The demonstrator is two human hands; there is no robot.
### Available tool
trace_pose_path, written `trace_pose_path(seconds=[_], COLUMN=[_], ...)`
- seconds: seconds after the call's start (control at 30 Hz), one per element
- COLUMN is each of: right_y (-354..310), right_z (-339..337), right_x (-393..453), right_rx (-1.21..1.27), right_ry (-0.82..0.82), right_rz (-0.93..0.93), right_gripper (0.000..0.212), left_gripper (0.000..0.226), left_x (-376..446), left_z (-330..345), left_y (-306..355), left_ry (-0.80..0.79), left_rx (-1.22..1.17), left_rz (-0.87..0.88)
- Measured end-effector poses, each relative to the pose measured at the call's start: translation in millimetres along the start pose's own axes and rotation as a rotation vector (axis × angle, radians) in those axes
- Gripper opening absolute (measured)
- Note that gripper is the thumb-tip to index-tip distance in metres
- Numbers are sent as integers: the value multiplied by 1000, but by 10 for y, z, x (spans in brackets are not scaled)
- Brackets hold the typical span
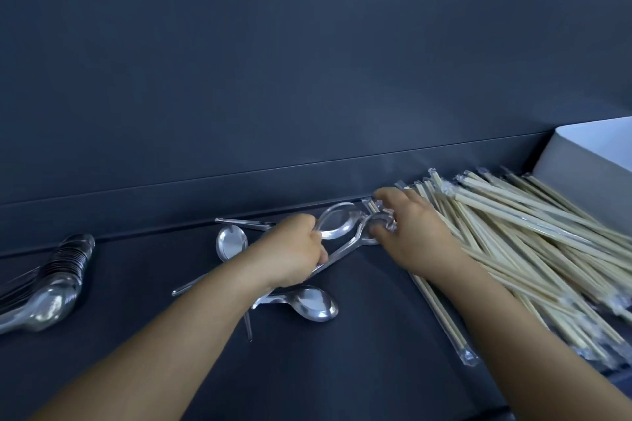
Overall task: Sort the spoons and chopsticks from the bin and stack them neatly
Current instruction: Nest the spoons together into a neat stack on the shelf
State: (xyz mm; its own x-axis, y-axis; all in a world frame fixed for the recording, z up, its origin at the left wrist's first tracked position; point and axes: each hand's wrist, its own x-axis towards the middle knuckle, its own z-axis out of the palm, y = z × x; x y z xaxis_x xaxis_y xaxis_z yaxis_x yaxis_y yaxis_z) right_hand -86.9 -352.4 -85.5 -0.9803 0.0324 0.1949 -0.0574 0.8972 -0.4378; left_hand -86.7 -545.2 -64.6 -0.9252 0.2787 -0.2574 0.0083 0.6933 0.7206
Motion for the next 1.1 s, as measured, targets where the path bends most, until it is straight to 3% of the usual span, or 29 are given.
trace_pose_path(seconds=[0.1, 0.27, 0.47, 0.57, 0.7, 0.83, 0.97, 1.1], right_y=[60, 69, 23, -148, -386, -592, -713, -684], right_z=[38, 15, -296, -295, -114, 125, 278, 430], right_x=[41, 75, 99, 104, 98, 98, 169, 276], right_rx=[-169, -40, 90, 175, 241, 272, 331, 188], right_ry=[-58, 18, 192, 205, 160, 115, -23, -128], right_rz=[31, 29, -82, -114, -153, -160, -89, 45], right_gripper=[45, 15, 12, 10, 11, 15, 21, 21], left_gripper=[24, 24, 26, 25, 26, 20, 25, 25], left_x=[30, 64, 48, -13, -139, -241, -277, -296], left_z=[-79, -119, -176, -197, -219, -282, -378, -534], left_y=[-55, -98, -66, -5, -24, -174, -383, -564], left_ry=[57, 111, 146, 103, -1, 5, 133, 259], left_rx=[-13, -49, -152, -227, -372, -311, -124, -25], left_rz=[-10, 1, 24, 27, -11, 0, -84, -111])
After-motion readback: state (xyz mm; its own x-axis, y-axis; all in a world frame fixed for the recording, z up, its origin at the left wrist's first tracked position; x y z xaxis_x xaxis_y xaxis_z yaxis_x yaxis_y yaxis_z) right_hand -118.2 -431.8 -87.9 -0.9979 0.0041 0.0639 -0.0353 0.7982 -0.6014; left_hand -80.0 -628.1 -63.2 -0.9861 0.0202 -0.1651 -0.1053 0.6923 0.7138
